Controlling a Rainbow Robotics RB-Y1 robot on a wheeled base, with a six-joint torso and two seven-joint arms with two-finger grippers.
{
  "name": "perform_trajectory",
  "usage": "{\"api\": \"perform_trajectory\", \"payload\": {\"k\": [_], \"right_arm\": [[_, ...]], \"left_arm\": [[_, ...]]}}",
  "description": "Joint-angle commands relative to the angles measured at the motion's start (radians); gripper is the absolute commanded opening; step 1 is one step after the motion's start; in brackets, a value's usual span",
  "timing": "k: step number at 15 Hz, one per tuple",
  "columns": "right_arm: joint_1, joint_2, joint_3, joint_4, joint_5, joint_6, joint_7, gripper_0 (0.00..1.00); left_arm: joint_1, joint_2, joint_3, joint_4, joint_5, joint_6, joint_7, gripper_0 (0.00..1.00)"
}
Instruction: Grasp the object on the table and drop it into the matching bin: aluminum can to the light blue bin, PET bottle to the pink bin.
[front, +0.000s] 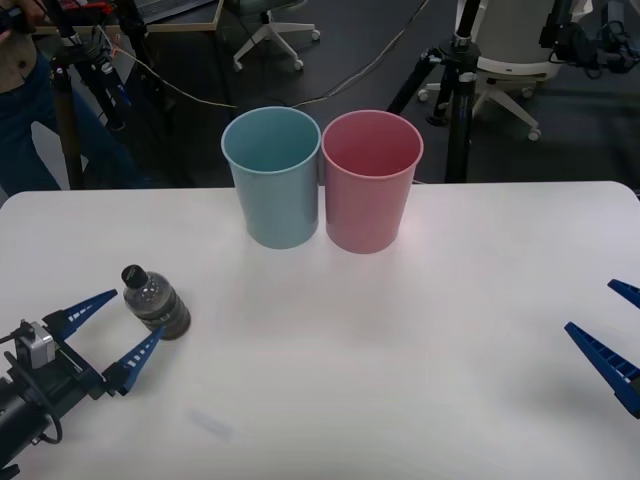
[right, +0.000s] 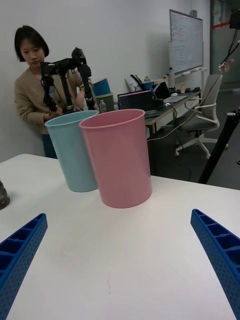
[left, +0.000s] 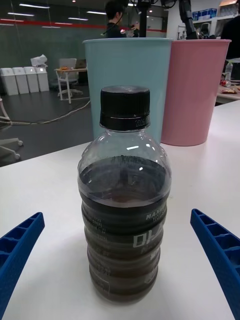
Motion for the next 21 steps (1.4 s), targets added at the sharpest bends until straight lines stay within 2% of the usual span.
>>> {"api": "perform_trajectory", "payload": {"k": [1, 8, 13, 14, 15, 21], "right_arm": [[0.0, 0.0, 0.0, 0.0, 0.0, 0.0, 0.0, 1.0], [0.0, 0.0, 0.0, 0.0, 0.0, 0.0, 0.0, 1.0], [0.0, 0.0, 0.0, 0.0, 0.0, 0.0, 0.0, 1.0], [0.0, 0.0, 0.0, 0.0, 0.0, 0.0, 0.0, 1.0], [0.0, 0.0, 0.0, 0.0, 0.0, 0.0, 0.0, 1.0], [0.0, 0.0, 0.0, 0.0, 0.0, 0.0, 0.0, 1.0]], "left_arm": [[-0.044, -0.003, -0.007, 0.046, -0.013, 0.001, -0.009, 1.0], [-0.104, -0.014, -0.085, 0.049, -0.015, 0.103, -0.011, 1.0], [-0.122, -0.014, -0.099, 0.049, -0.015, 0.13, 0.001, 1.0], [-0.124, -0.014, -0.101, 0.049, -0.015, 0.133, 0.009, 0.45], [-0.127, -0.014, -0.099, 0.049, -0.015, 0.141, 0.018, 0.0], [-0.132, -0.012, -0.099, 0.048, -0.015, 0.144, 0.051, 0.0]]}}
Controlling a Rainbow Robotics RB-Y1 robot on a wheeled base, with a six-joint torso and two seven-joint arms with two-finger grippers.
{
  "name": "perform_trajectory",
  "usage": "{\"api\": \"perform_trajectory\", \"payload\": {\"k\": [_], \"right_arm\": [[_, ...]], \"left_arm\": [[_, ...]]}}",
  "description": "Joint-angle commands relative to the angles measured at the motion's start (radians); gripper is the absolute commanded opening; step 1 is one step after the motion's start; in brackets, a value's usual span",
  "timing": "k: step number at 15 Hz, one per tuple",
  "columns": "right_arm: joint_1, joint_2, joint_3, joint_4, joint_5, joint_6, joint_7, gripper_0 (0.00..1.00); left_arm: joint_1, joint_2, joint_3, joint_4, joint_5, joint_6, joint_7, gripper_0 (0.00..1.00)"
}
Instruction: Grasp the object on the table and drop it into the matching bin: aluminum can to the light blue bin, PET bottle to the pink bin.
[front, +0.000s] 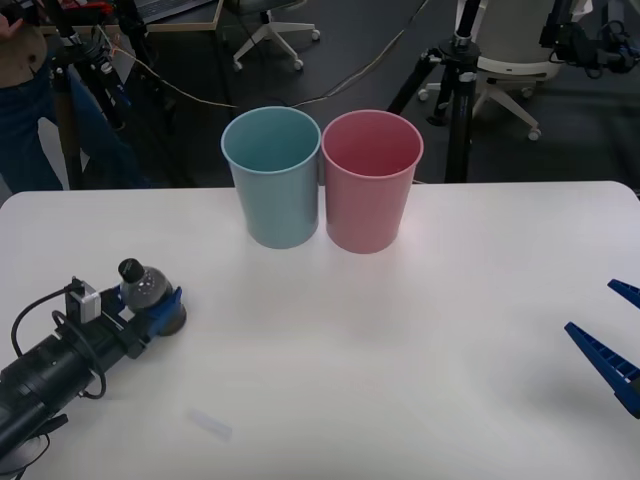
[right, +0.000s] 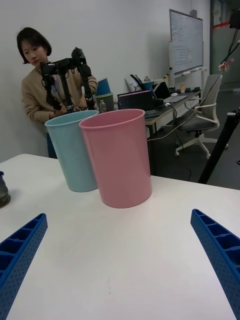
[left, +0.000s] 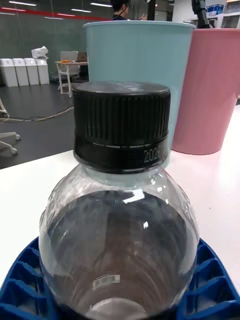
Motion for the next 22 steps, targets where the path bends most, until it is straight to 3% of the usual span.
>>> {"api": "perform_trajectory", "payload": {"k": [1, 6, 11, 17, 22], "right_arm": [[0.0, 0.0, 0.0, 0.0, 0.0, 0.0, 0.0, 1.0], [0.0, 0.0, 0.0, 0.0, 0.0, 0.0, 0.0, 1.0], [0.0, 0.0, 0.0, 0.0, 0.0, 0.0, 0.0, 1.0], [0.0, 0.0, 0.0, 0.0, 0.0, 0.0, 0.0, 1.0], [0.0, 0.0, 0.0, 0.0, 0.0, 0.0, 0.0, 1.0]], "left_arm": [[0.001, 0.0, -0.001, 0.0, 0.0, -0.003, 0.01, 0.0], [0.031, 0.004, -0.001, -0.051, -0.001, -0.014, 0.043, 0.0], [0.197, 0.026, -0.01, -0.31, -0.044, 0.023, 0.261, 0.0], [0.378, 0.116, -0.044, -0.652, -0.049, 0.095, 0.51, 0.0], [0.376, 0.138, 0.002, -0.757, -0.043, 0.093, 0.548, 0.0]]}}
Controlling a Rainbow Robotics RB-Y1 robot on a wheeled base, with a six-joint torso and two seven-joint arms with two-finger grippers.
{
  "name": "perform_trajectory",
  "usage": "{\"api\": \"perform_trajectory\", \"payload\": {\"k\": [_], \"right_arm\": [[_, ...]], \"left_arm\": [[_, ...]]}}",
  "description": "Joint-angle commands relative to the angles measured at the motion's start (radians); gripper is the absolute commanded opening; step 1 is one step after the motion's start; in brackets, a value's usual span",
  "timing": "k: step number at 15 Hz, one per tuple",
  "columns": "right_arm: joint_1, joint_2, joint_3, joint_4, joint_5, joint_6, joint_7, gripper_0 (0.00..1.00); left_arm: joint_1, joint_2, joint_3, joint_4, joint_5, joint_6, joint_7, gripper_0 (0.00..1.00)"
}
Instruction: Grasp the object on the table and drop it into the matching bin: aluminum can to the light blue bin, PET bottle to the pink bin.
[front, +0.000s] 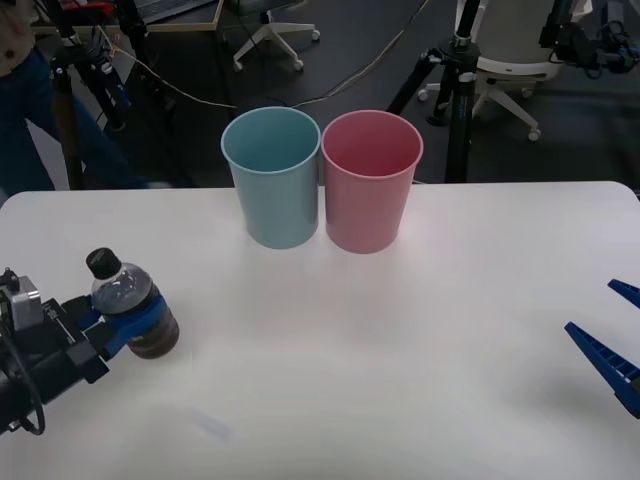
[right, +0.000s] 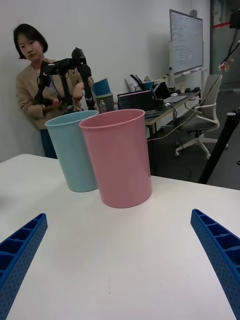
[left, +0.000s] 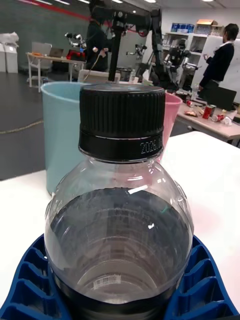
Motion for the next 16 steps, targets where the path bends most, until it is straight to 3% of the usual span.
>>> {"api": "perform_trajectory", "payload": {"k": [1, 8, 12, 13, 16], "right_arm": [[0.0, 0.0, 0.0, 0.0, 0.0, 0.0, 0.0, 1.0], [0.0, 0.0, 0.0, 0.0, 0.0, 0.0, 0.0, 1.0], [0.0, 0.0, 0.0, 0.0, 0.0, 0.0, 0.0, 1.0], [0.0, 0.0, 0.0, 0.0, 0.0, 0.0, 0.0, 1.0], [0.0, 0.0, 0.0, 0.0, 0.0, 0.0, 0.0, 1.0]], "left_arm": [[-0.003, 0.015, 0.024, -0.047, 0.001, -0.007, 0.014, 0.0], [-0.098, 0.13, -0.017, -0.108, 0.007, 0.036, 0.031, 0.0], [-0.25, 0.265, -0.186, -0.131, 0.065, 0.199, 0.07, 0.0], [-0.304, 0.296, -0.224, -0.131, 0.067, 0.217, 0.124, 0.0], [-0.416, 0.323, -0.298, -0.131, 0.096, 0.242, 0.233, 0.0]]}}
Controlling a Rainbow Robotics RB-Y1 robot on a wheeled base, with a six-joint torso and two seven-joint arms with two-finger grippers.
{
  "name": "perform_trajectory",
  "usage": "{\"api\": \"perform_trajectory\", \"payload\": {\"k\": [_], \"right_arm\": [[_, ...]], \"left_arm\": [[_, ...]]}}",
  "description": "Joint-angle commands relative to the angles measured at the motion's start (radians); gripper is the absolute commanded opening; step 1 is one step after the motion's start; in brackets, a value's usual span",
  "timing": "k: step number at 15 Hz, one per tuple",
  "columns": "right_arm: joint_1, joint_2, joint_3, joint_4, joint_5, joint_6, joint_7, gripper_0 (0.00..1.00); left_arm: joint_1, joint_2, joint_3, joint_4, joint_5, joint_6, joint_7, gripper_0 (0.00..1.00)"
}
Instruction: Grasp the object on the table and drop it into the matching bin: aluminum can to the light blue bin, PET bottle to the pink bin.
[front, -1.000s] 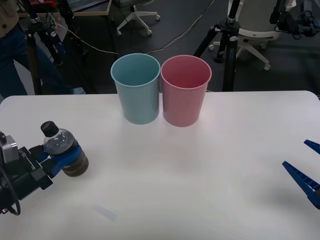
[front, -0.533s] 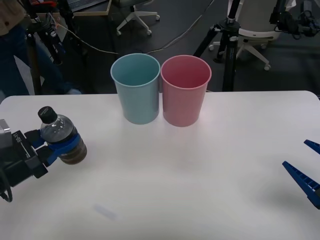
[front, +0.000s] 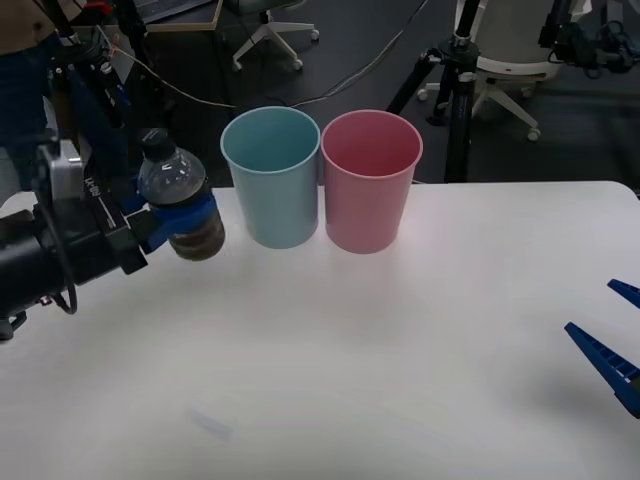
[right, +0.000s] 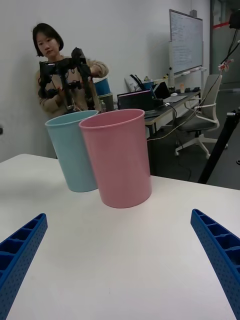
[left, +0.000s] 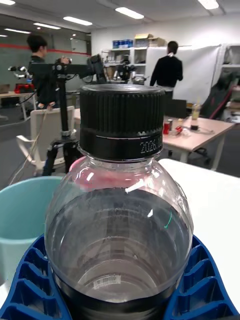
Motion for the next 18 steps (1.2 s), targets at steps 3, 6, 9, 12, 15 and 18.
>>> {"api": "perform_trajectory", "payload": {"k": [3, 6, 9, 12, 15, 18], "right_arm": [[0.0, 0.0, 0.0, 0.0, 0.0, 0.0, 0.0, 1.0], [0.0, 0.0, 0.0, 0.0, 0.0, 0.0, 0.0, 1.0], [0.0, 0.0, 0.0, 0.0, 0.0, 0.0, 0.0, 1.0], [0.0, 0.0, 0.0, 0.0, 0.0, 0.0, 0.0, 1.0], [0.0, 0.0, 0.0, 0.0, 0.0, 0.0, 0.0, 1.0], [0.0, 0.0, 0.0, 0.0, 0.0, 0.0, 0.0, 1.0]], "left_arm": [[-0.162, 0.062, -0.095, 0.0, 0.019, 0.02, 0.157, 0.0], [-0.276, 0.099, -0.167, 0.006, 0.019, 0.078, 0.25, 0.0], [-0.428, 0.107, -0.26, 0.06, 0.004, 0.136, 0.313, 0.0], [-0.613, 0.092, -0.381, 0.178, -0.03, 0.188, 0.33, 0.0], [-0.736, 0.009, -0.46, 0.289, -0.059, 0.239, 0.339, 0.0], [-0.819, -0.106, -0.468, 0.407, -0.14, 0.242, 0.356, 0.0]]}}
